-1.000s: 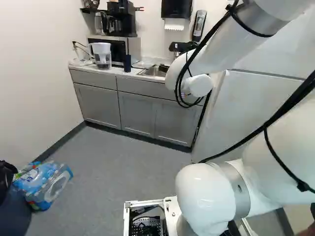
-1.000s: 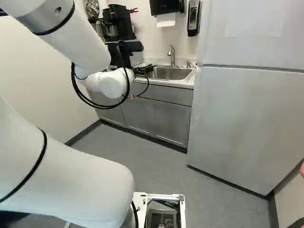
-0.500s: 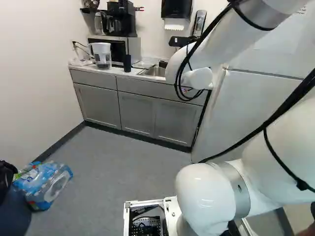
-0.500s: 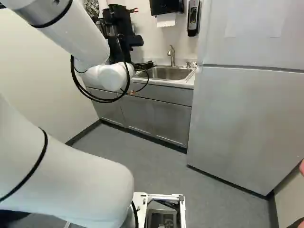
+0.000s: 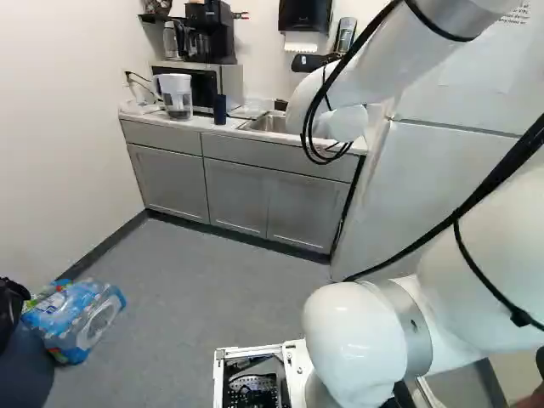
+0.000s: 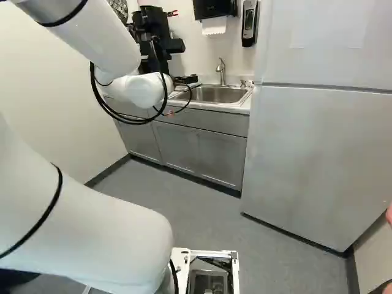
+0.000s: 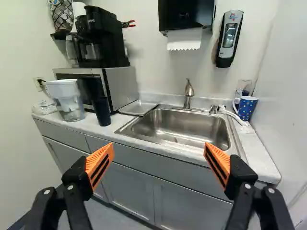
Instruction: Rinse the cup and place it in the tray
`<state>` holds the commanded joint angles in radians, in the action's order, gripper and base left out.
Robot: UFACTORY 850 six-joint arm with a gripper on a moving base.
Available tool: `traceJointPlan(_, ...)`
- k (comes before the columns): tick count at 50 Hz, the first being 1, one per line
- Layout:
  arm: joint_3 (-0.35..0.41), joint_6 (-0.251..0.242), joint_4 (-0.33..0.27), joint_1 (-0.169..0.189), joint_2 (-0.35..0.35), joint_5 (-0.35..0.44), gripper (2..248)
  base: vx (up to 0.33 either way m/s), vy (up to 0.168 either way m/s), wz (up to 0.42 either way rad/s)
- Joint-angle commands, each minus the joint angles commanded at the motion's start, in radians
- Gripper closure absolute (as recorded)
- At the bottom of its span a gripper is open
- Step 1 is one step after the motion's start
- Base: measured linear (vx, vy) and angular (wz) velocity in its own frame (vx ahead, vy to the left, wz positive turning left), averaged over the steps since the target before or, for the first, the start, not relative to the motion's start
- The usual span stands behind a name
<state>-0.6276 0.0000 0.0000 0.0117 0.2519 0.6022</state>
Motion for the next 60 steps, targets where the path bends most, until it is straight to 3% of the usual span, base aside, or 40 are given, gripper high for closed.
traceJointPlan(36, -0.079, 0.0, 0.0, 0.0, -0.021, -0.102, 3, 0.0, 0.0, 0.0)
traceJointPlan(60, -0.089, 0.0, 0.0, 0.0, -0.031, -0.111, 3, 0.0, 0.0, 0.0)
